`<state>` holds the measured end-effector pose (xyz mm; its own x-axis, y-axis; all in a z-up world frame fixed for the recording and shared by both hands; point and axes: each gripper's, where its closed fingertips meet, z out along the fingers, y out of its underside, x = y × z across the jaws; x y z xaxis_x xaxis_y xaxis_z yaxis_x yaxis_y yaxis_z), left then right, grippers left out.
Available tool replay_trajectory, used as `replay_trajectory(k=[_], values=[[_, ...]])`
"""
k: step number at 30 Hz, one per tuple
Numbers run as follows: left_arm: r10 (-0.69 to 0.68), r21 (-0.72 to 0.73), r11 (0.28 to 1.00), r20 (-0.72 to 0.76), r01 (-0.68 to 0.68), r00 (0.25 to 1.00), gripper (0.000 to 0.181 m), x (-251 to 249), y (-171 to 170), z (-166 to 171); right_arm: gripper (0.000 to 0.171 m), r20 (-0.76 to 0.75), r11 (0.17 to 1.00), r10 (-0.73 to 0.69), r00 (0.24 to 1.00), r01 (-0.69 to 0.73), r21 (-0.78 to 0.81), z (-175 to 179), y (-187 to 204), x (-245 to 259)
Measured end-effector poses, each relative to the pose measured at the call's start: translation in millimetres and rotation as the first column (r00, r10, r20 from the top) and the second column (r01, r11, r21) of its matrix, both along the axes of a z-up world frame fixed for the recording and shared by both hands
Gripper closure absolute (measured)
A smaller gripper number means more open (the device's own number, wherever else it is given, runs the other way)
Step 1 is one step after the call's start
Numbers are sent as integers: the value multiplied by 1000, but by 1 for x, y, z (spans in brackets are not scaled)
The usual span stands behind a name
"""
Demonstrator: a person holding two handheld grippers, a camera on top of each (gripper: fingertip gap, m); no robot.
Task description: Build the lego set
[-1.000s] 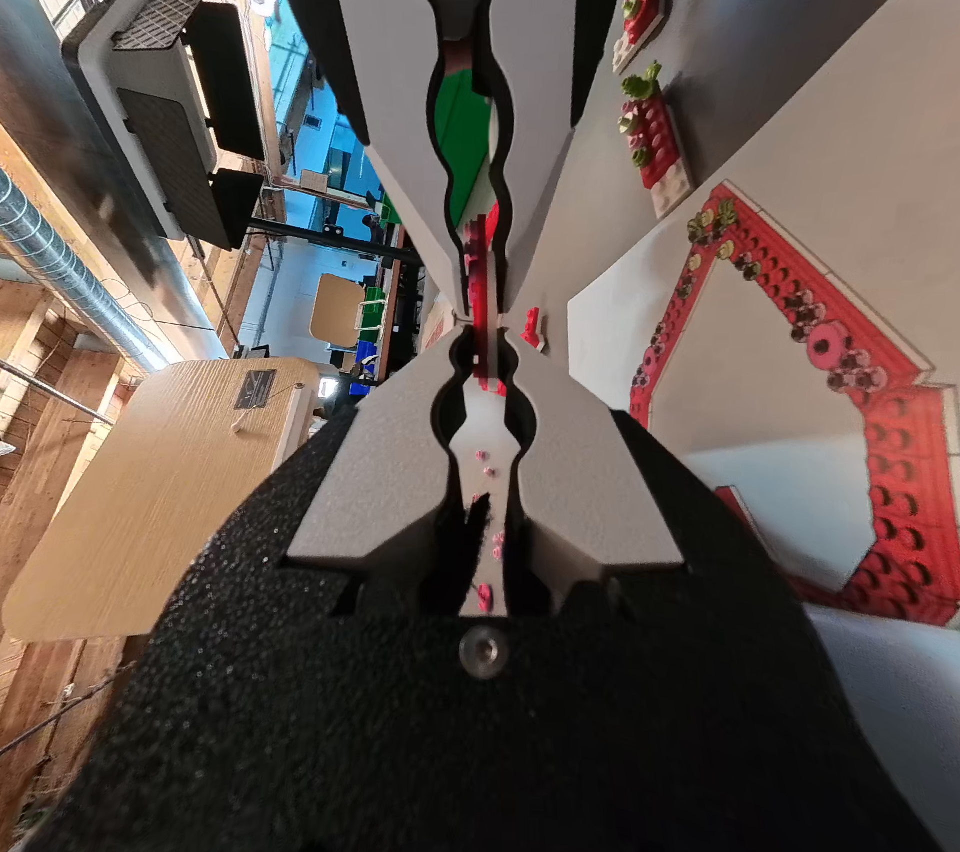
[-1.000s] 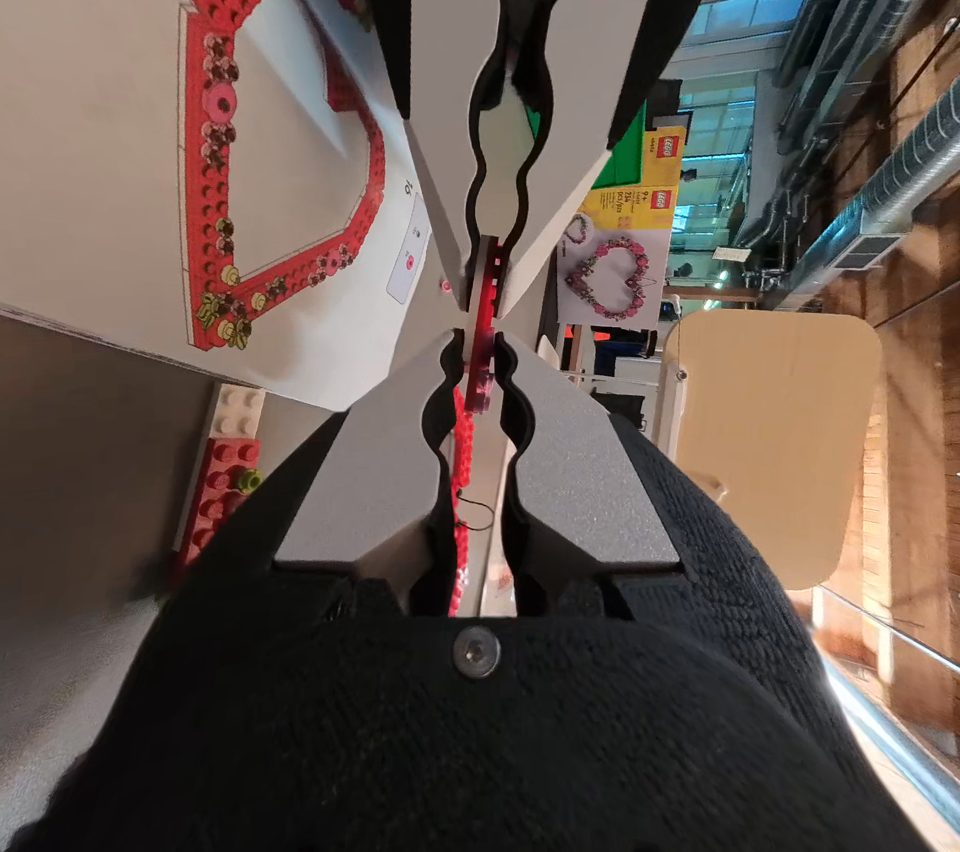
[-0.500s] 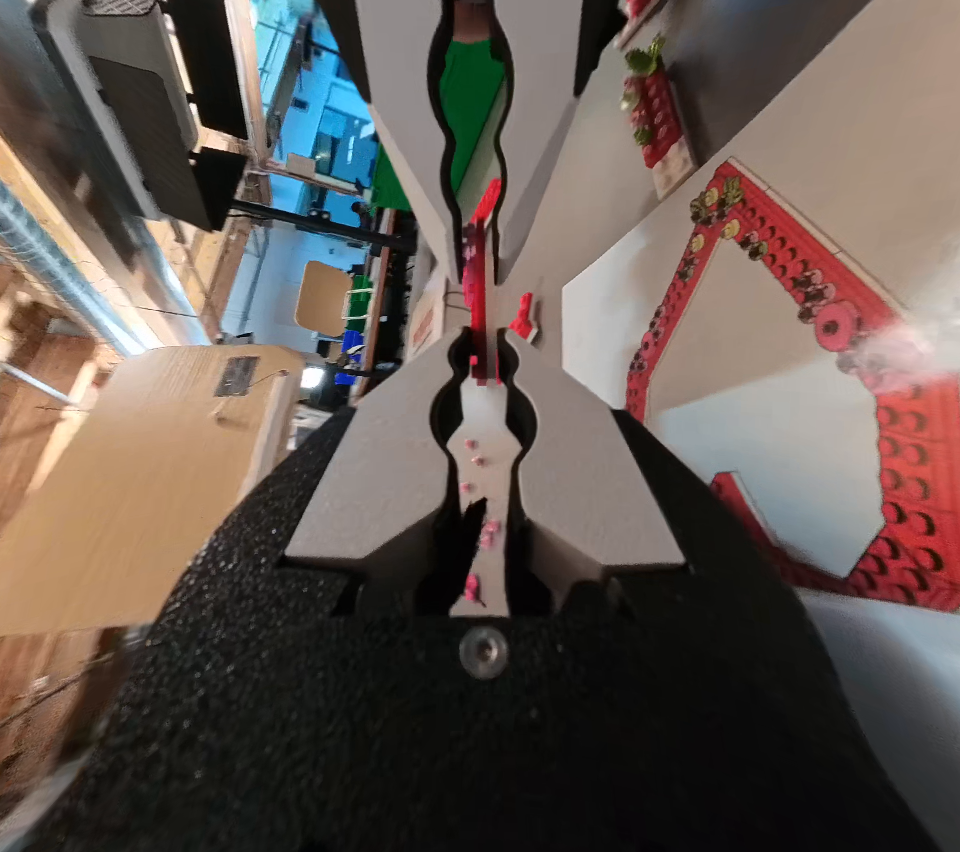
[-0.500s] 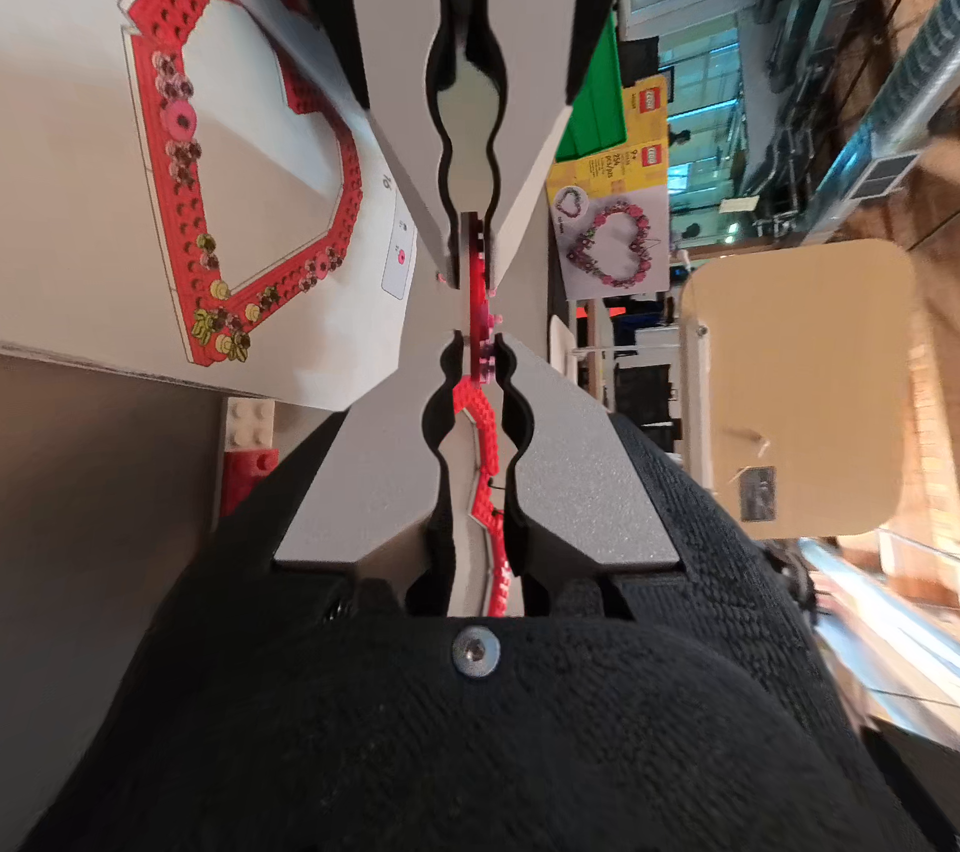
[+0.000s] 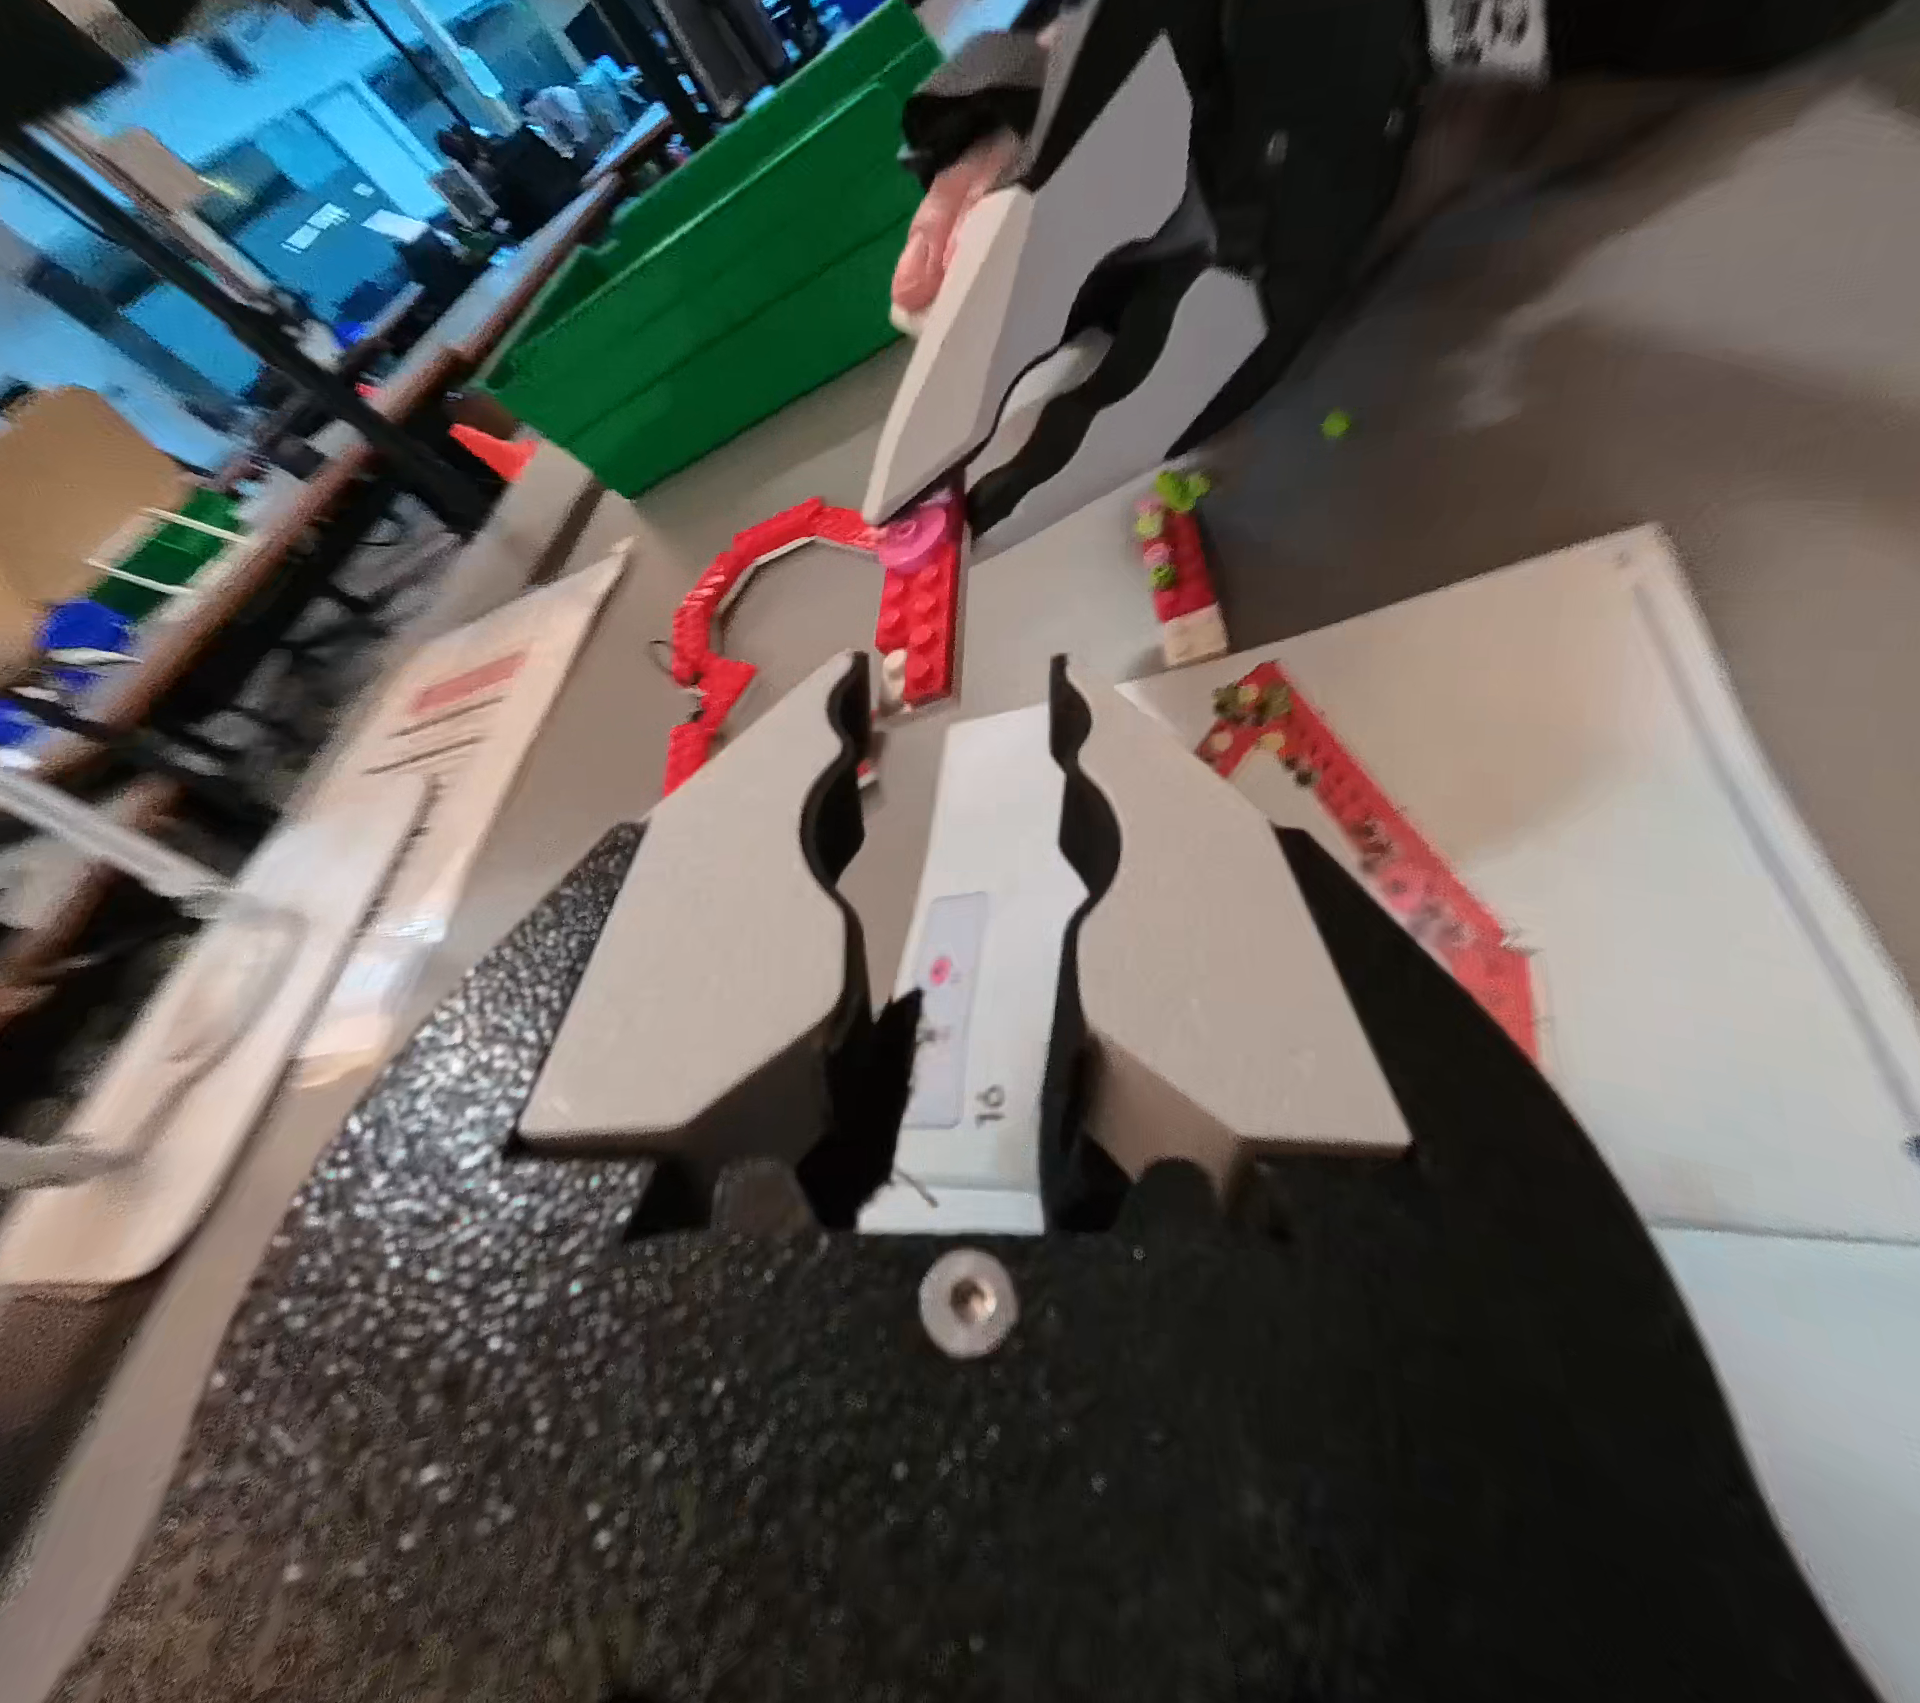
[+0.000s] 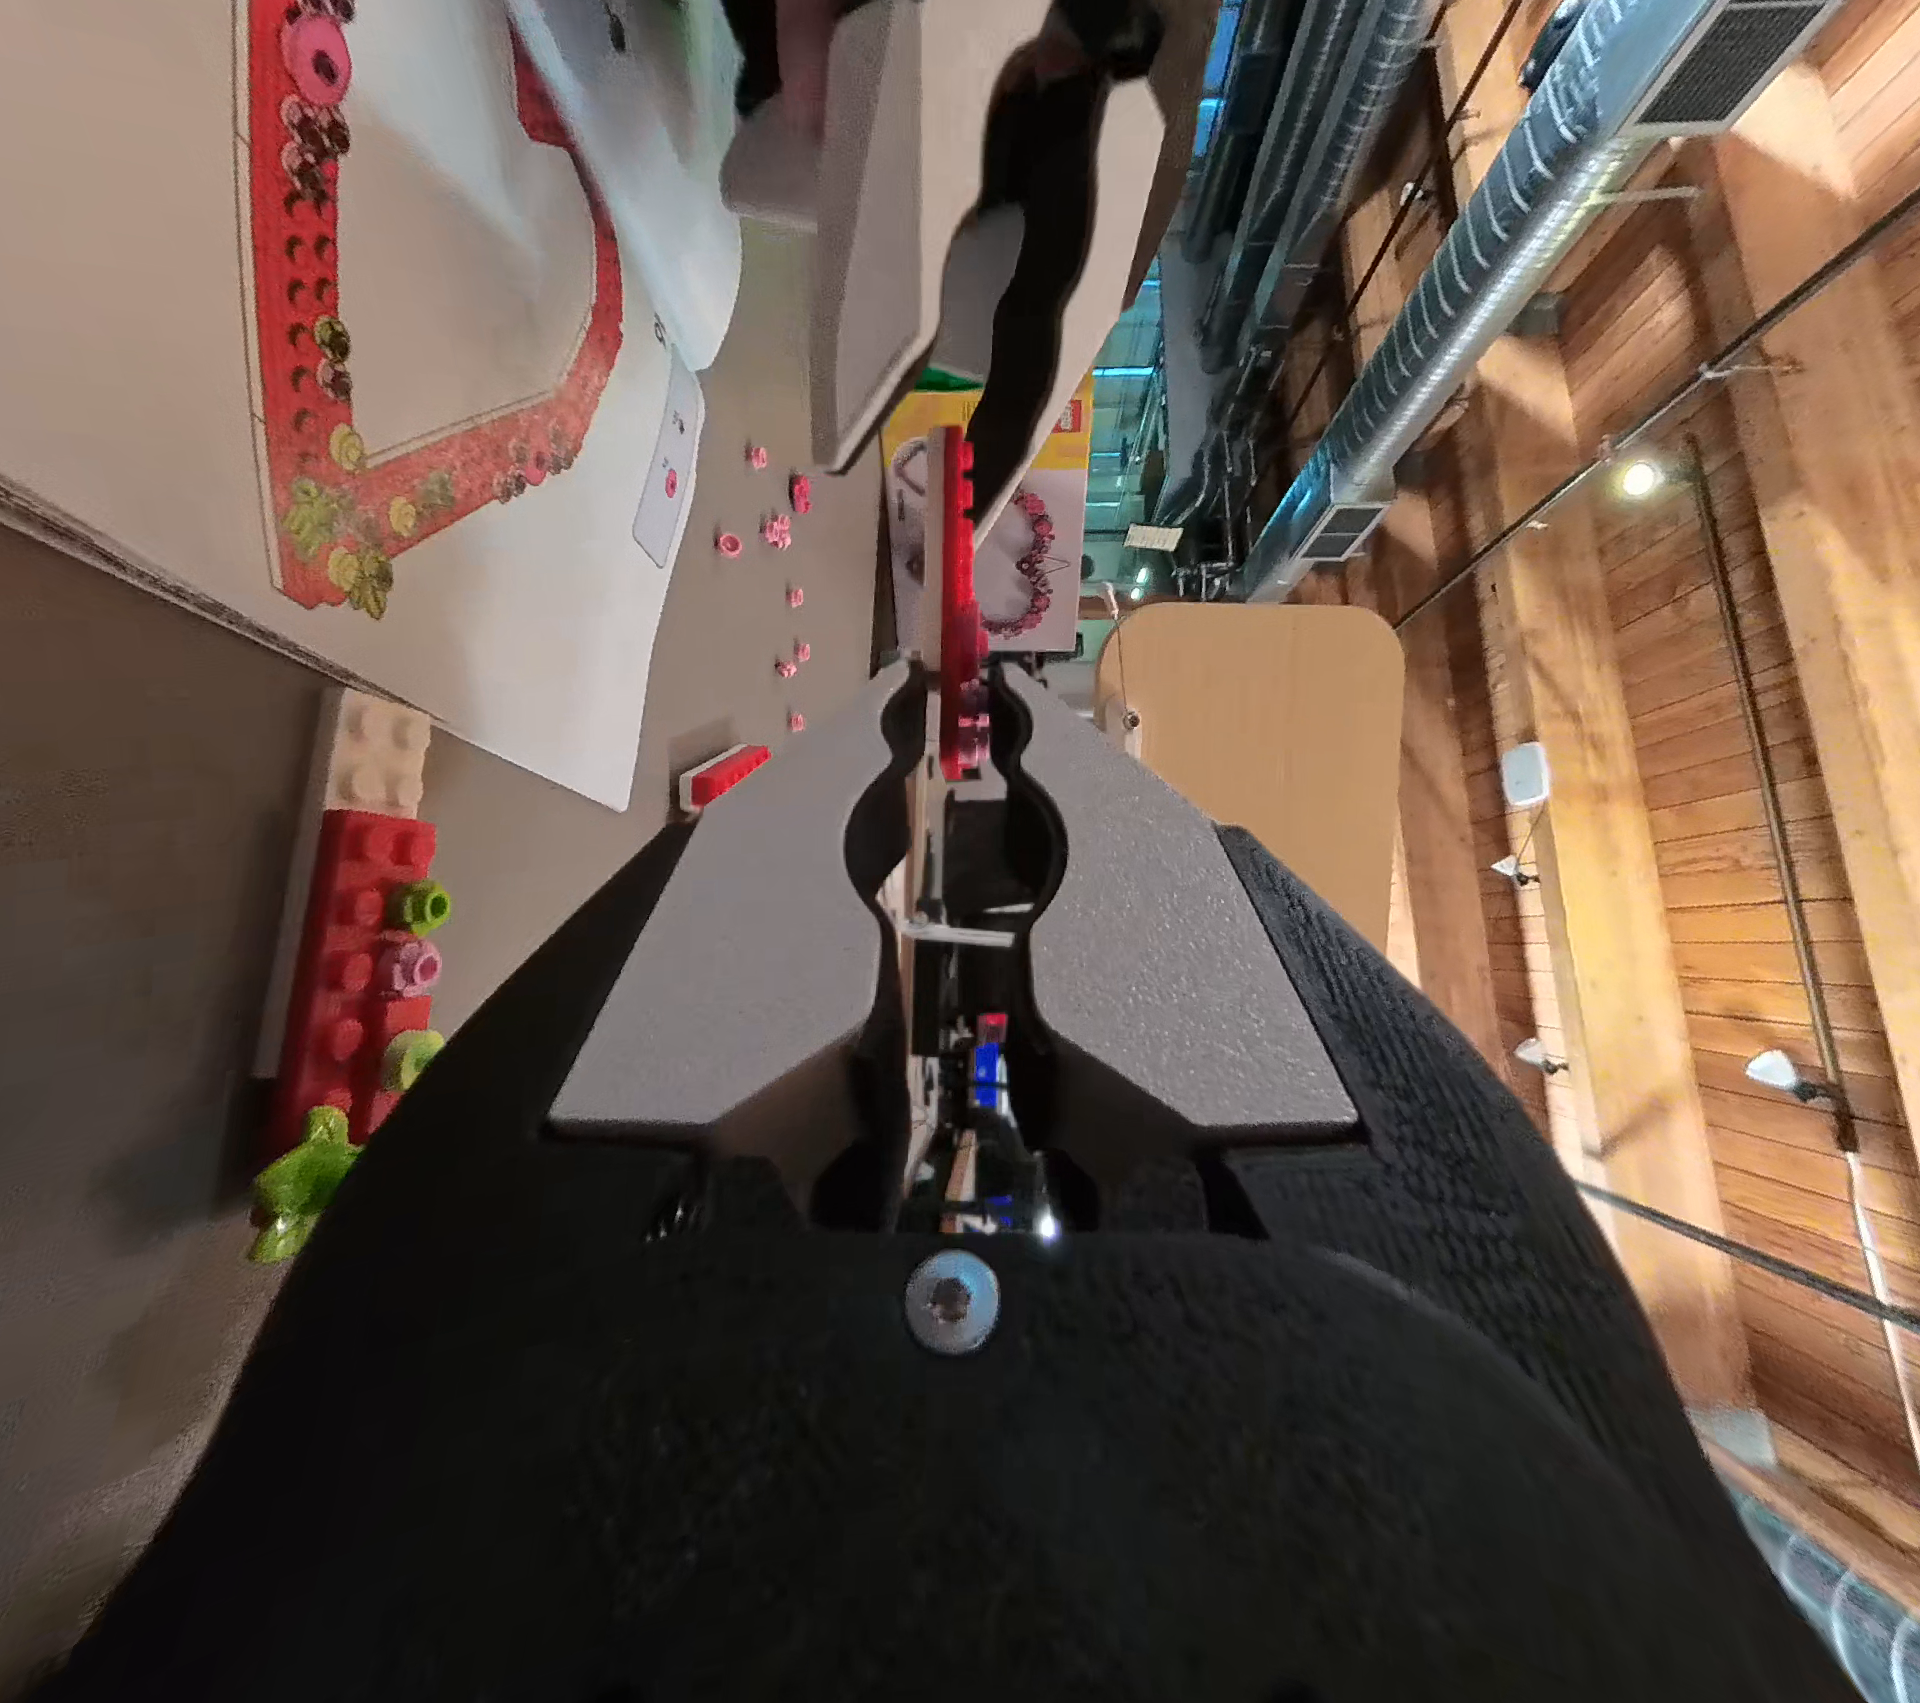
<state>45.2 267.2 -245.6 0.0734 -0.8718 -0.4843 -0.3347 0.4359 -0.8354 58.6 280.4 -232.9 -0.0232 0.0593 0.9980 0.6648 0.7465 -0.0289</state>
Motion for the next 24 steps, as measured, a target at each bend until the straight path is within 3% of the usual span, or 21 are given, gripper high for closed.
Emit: replay_trajectory(k=[2,4,7,14,20,24], values=[[-16,-106,994,15,18,1000,152,2,-2,0,162,5,1000,12,1000,-12,17,0,-1,-1],[-19,-167,986,26,23,999,166,0,-1,0,162,17,999,30,999,-31,18,-3,-4,-2],[-41,-246,968,38,49,998,166,-1,-1,-2,162,18,999,37,999,-38,18,-4,-5,-3],[-41,-267,963,2,40,999,167,-4,1,-8,161,8,999,46,999,-46,-26,-9,-5,-5],[2,-211,977,-100,-24,995,167,-16,14,-23,146,-165,942,89,982,-137,-306,-3,-8,5],[-26,-230,973,-140,-7,990,167,-19,10,-31,151,-316,792,-52,947,-154,-590,5,19,18]])
